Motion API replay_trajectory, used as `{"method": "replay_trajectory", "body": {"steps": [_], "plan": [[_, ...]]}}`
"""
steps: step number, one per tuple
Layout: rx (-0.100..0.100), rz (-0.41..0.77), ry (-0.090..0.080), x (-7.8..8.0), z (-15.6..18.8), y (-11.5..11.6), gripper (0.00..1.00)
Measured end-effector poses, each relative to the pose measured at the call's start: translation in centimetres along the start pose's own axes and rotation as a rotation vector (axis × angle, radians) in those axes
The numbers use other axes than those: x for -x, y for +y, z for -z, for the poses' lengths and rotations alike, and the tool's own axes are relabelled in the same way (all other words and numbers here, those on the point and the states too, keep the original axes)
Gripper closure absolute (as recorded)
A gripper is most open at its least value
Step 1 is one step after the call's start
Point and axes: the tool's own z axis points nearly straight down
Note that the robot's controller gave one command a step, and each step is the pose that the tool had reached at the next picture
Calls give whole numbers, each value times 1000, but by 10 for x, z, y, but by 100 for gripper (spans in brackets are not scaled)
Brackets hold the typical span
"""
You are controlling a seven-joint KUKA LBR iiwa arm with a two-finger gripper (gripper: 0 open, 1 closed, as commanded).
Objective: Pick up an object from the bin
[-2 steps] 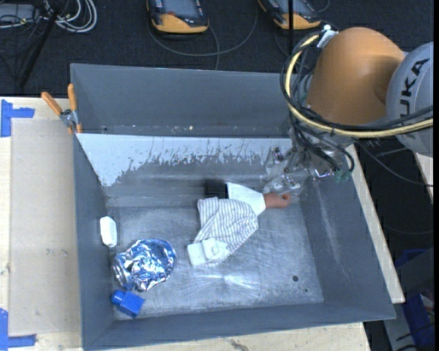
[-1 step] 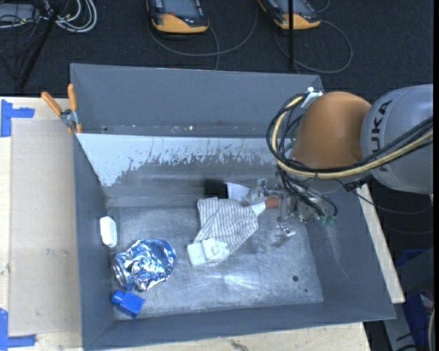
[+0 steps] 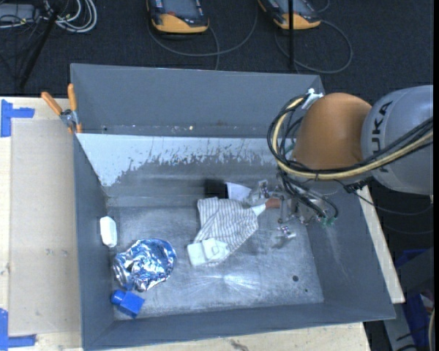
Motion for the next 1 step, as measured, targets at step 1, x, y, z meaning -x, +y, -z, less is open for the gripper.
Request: {"method": "replay_trajectory", "body": {"steps": [1], "plan": [[-2, 170, -2, 6, 33, 18, 0]]}}
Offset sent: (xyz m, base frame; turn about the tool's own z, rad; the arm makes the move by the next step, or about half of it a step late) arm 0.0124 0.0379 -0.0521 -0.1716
